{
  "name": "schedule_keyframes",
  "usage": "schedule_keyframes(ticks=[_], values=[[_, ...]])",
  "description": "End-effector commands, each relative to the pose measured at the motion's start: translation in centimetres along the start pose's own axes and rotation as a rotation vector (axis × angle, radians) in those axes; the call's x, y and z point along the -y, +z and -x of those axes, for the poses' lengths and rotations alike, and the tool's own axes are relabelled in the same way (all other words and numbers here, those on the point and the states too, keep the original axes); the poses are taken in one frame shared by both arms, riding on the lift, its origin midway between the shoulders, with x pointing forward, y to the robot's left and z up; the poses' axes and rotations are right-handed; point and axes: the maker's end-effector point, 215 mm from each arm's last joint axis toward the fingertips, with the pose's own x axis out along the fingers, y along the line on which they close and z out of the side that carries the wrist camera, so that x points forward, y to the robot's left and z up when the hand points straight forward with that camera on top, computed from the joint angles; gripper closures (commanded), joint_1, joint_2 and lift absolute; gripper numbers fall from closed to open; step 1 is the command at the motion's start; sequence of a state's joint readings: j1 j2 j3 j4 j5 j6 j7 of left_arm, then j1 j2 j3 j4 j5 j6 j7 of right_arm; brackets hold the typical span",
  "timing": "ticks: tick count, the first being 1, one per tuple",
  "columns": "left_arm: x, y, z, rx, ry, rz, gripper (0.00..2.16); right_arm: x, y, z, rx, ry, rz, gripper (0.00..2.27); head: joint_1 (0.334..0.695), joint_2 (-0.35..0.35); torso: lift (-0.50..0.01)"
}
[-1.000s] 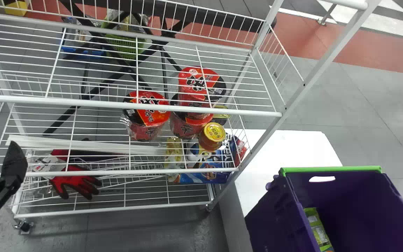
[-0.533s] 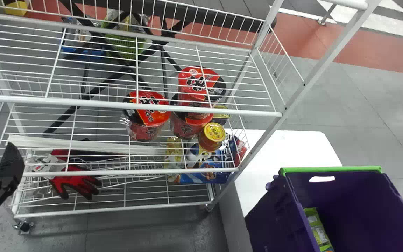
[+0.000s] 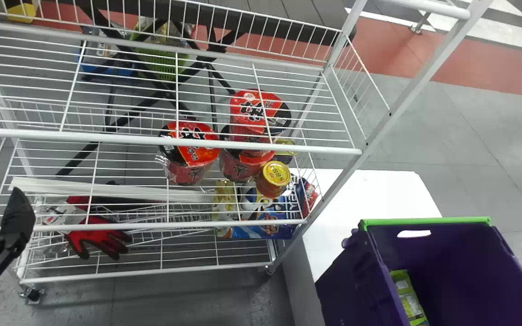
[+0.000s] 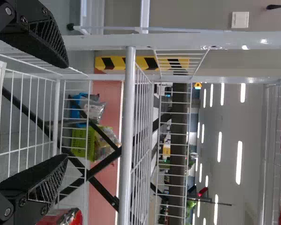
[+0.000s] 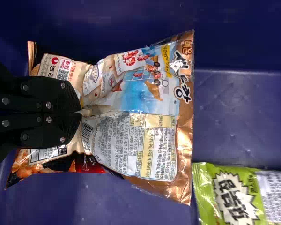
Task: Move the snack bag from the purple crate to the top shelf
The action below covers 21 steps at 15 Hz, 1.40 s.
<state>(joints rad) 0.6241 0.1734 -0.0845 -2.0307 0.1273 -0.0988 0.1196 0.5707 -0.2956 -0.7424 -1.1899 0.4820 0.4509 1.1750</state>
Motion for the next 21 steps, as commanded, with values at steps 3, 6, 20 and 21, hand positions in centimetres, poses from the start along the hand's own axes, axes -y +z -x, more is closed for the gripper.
schedule_keyframes(ticks=[3,6,20,21], values=[[0.3,-0.1,0.0,-0.001,-0.002,0.006,0.15,0.5,0.4,0.5,0.003,-0.016,0.005,1.48,0.695,-0.350,-0.415],[0.3,-0.1,0.0,-0.001,0.000,0.004,0.15,0.6,0.5,0.6,0.003,-0.023,0.007,1.48,0.695,-0.350,-0.403],[1.0,1.6,1.4,0.038,-0.004,0.000,0.15,2.5,2.4,3.4,0.012,-0.115,-0.001,1.48,0.695,-0.350,-0.348],[0.9,1.8,1.5,0.041,-0.003,0.001,0.15,2.6,2.5,3.7,0.013,-0.118,-0.013,1.48,0.695,-0.350,-0.343]])
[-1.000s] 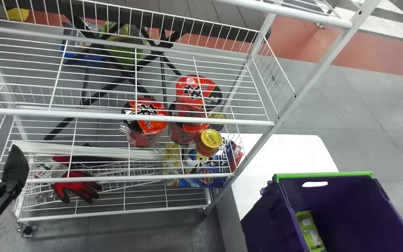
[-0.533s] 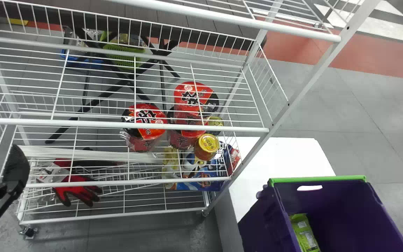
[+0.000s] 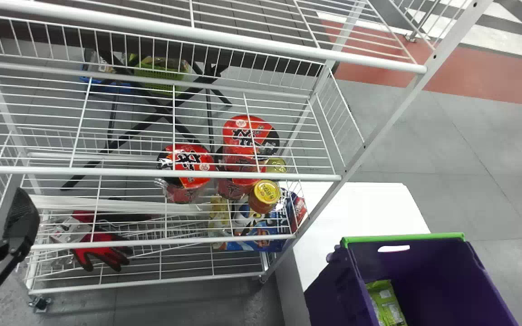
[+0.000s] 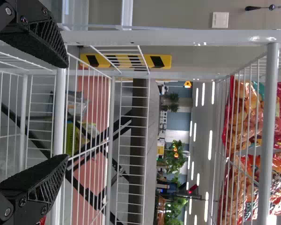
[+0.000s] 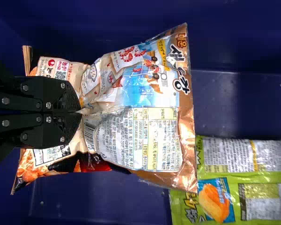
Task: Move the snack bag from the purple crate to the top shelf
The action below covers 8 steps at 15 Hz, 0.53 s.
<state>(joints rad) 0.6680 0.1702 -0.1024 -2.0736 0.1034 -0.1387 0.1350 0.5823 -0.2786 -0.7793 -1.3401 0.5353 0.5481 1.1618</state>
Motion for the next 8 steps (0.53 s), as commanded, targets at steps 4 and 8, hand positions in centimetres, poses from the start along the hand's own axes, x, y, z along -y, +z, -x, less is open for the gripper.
schedule_keyframes(ticks=[4,8], values=[[0.4,0.5,0.5,0.004,-0.005,-0.008,0.15,0.7,1.2,1.7,0.018,-0.014,-0.032,1.48,0.695,-0.350,-0.328],[0.5,0.7,0.6,0.007,-0.007,-0.008,0.15,1.3,1.3,2.6,0.033,-0.021,-0.046,1.48,0.695,-0.350,-0.311]])
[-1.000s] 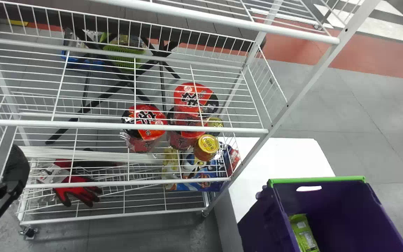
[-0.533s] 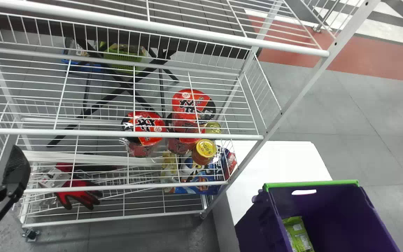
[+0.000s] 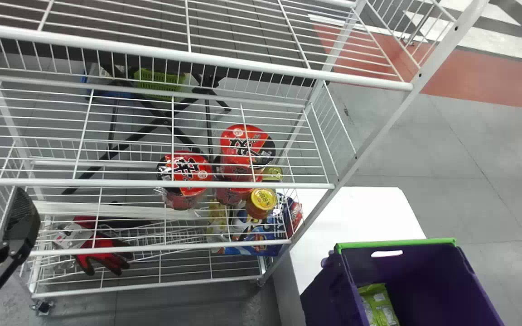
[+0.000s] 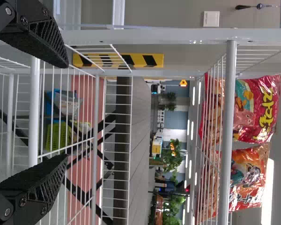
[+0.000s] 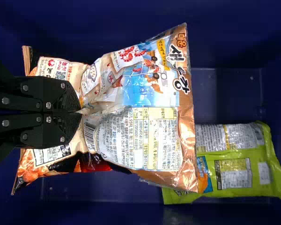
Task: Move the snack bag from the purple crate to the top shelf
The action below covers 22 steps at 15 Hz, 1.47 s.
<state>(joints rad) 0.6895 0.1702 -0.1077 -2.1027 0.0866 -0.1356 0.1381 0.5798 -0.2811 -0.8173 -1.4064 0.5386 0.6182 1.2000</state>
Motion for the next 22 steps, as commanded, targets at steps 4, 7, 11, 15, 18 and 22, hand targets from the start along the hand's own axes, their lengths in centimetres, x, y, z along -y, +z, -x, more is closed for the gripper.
schedule_keyframes(ticks=[4,7,11,15,18,22], values=[[0.3,0.4,0.2,0.005,-0.007,0.002,0.15,0.4,0.4,0.7,0.022,-0.003,-0.008,1.48,0.695,-0.350,-0.295],[0.4,0.8,0.4,0.008,-0.007,0.003,0.15,0.5,0.6,1.0,0.028,-0.003,-0.012,1.48,0.695,-0.350,-0.283],[0.6,1.3,0.6,0.008,-0.011,-0.005,0.15,0.8,1.3,1.7,0.042,-0.011,-0.012,1.48,0.695,-0.350,-0.268],[0.6,1.1,0.6,0.003,-0.011,-0.007,0.15,0.6,1.7,1.8,0.056,-0.010,-0.009,1.48,0.695,-0.350,-0.252],[0.4,1.1,0.6,0.004,-0.008,-0.010,0.15,0.6,2.1,2.0,0.061,-0.013,-0.015,1.48,0.695,-0.350,-0.240],[0.3,1.2,0.5,0.006,-0.007,-0.011,0.15,0.7,2.5,2.4,0.066,-0.021,-0.027,1.48,0.695,-0.350,-0.224]])
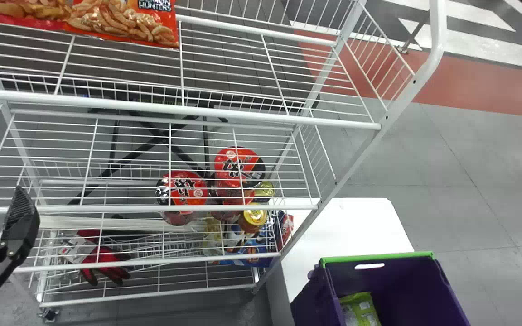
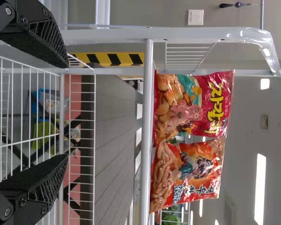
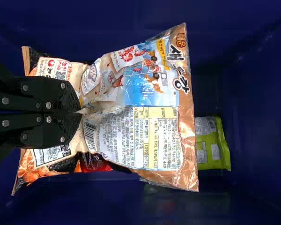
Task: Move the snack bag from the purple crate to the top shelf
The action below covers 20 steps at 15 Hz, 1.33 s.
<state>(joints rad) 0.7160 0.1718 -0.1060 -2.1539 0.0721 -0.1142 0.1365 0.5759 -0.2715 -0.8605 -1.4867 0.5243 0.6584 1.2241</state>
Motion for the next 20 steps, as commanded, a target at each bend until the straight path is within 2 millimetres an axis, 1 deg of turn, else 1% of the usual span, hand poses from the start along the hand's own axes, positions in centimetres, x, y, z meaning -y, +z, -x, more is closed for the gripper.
schedule_keyframes(ticks=[1,3,5,11,13,17,20], values=[[0.0,0.0,-0.1,0.000,0.000,-0.001,0.15,0.0,0.3,0.1,0.003,-0.003,-0.005,1.48,0.695,-0.350,-0.220],[-0.1,-0.1,-0.3,0.000,0.002,-0.003,0.15,0.1,0.6,0.0,0.003,-0.007,0.002,1.48,0.695,-0.350,-0.212],[-0.1,-0.2,-0.3,-0.002,0.002,-0.001,0.15,0.1,0.4,-0.1,-0.002,-0.009,0.002,1.48,0.695,-0.350,-0.204],[0.2,-0.4,-0.2,-0.003,-0.002,0.002,0.15,0.0,1.1,0.2,0.012,-0.010,0.008,1.48,0.695,-0.350,-0.180],[0.2,-0.5,-0.2,-0.004,-0.002,0.003,0.15,-0.4,1.3,0.2,0.018,-0.004,0.011,1.48,0.695,-0.350,-0.172],[0.5,-1.0,-0.1,-0.013,-0.007,-0.002,0.15,-0.5,2.3,1.0,0.043,-0.010,0.017,1.48,0.695,-0.350,-0.156],[0.4,-0.9,-0.1,-0.010,0.000,-0.003,0.15,-0.3,2.6,1.4,0.053,-0.016,0.018,1.48,0.695,-0.350,-0.144]])
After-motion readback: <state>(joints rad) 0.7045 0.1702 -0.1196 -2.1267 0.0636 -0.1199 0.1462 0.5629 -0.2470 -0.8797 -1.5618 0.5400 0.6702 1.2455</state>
